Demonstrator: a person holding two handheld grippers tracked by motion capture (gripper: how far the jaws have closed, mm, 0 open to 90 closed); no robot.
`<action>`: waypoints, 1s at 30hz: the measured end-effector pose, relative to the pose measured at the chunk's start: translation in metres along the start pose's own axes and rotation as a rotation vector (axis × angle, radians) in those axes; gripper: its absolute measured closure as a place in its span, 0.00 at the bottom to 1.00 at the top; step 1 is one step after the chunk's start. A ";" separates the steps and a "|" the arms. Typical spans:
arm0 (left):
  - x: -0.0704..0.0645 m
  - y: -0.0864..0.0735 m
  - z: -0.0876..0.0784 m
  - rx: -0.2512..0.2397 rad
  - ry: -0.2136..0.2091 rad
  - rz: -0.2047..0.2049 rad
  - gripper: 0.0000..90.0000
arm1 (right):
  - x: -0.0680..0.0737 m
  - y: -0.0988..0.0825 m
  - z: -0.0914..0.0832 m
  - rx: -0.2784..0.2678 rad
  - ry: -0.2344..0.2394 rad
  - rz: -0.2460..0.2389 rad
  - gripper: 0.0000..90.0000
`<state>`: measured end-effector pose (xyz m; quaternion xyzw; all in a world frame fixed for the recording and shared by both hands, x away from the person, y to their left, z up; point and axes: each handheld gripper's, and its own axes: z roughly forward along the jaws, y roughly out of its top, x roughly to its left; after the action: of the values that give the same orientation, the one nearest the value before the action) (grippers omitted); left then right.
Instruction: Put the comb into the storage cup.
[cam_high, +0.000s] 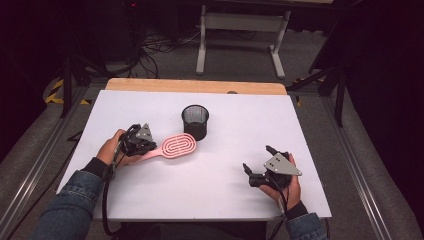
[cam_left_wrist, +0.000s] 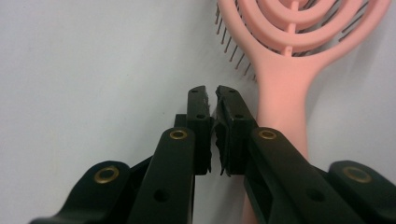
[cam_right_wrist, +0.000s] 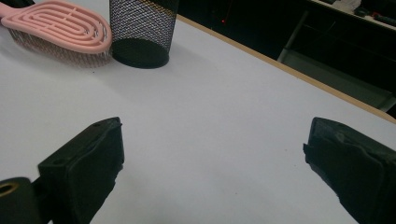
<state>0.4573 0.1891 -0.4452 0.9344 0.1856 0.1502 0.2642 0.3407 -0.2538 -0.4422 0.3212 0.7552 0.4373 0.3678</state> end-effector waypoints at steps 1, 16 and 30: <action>-0.001 -0.002 -0.002 0.000 0.007 -0.007 0.93 | 0.000 0.000 0.000 0.000 0.000 -0.001 0.06; -0.006 -0.022 -0.026 -0.051 0.051 -0.029 0.90 | 0.000 0.001 -0.001 -0.004 -0.004 -0.010 0.06; -0.004 -0.023 -0.071 -0.195 0.127 -0.051 0.71 | 0.000 0.002 -0.001 -0.007 -0.001 -0.014 0.06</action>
<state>0.4204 0.2366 -0.4007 0.8879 0.2101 0.2197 0.3453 0.3401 -0.2537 -0.4404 0.3146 0.7557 0.4373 0.3725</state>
